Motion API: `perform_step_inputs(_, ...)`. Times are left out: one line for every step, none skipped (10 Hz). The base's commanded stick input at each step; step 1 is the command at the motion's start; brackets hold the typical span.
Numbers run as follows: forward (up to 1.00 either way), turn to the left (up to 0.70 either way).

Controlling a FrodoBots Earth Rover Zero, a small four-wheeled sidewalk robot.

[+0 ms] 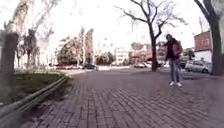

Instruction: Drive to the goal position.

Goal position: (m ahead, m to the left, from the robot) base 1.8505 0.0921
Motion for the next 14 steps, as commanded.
perform_step_inputs(0.70,0.35)
perform_step_inputs(0.70,0.35)
perform_step_inputs(0.70,0.35)
perform_step_inputs(0.70,0.35)
perform_step_inputs(0.70,0.33)
perform_step_inputs(0.70,0.29)
perform_step_inputs(0.70,0.25)
perform_step_inputs(0.70,0.24)
perform_step_inputs(0.70,0.25)
perform_step_inputs(0.70,0.25)
perform_step_inputs(0.70,0.26)
perform_step_inputs(0.70,0.26)
perform_step_inputs(0.70,0.26)
perform_step_inputs(0.70,0.26)
